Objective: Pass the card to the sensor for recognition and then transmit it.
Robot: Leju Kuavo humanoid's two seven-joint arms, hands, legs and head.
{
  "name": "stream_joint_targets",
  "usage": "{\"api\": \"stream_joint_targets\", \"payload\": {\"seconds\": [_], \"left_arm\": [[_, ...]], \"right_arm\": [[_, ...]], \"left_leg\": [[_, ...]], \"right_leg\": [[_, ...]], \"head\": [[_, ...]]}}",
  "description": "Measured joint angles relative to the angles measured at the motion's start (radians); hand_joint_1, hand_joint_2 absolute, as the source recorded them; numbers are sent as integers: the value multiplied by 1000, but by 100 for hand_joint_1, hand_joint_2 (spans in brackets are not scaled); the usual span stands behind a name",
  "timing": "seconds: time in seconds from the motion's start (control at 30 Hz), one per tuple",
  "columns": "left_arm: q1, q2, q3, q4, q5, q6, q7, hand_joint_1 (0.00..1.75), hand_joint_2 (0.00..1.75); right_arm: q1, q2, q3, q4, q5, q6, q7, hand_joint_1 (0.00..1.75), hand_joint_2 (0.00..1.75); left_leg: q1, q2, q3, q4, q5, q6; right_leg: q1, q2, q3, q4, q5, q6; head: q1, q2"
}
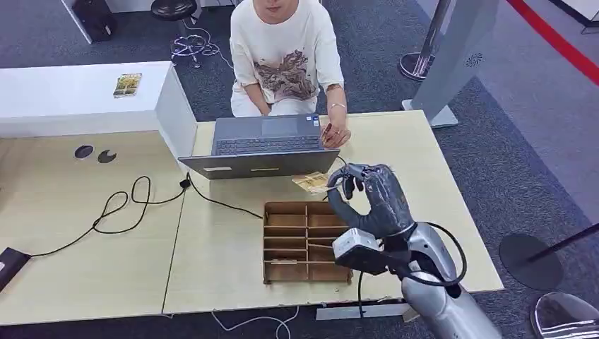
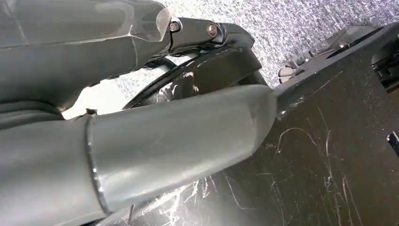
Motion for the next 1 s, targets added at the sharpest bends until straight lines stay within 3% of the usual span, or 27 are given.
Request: {"api": "stream_joint_targets", "payload": {"seconds": [0.4, 1.0], "left_arm": [[-1, 6, -15, 0, 9, -22, 4, 0, 0], [-4, 9, -47, 0, -26, -31, 10, 0, 0]], "right_arm": [[-253, 34, 23, 141, 4, 70, 113, 175, 175], [-541, 132, 44, 534, 152, 95, 265, 175, 175]], "left_leg": [[0, 0, 0, 0, 0, 0], [0, -1, 0, 0, 1, 0]], "right_leg": [[0, 0, 0, 0, 0, 0], [0, -1, 0, 1, 1, -1]], "head": [[0, 0], [0, 0]]}}
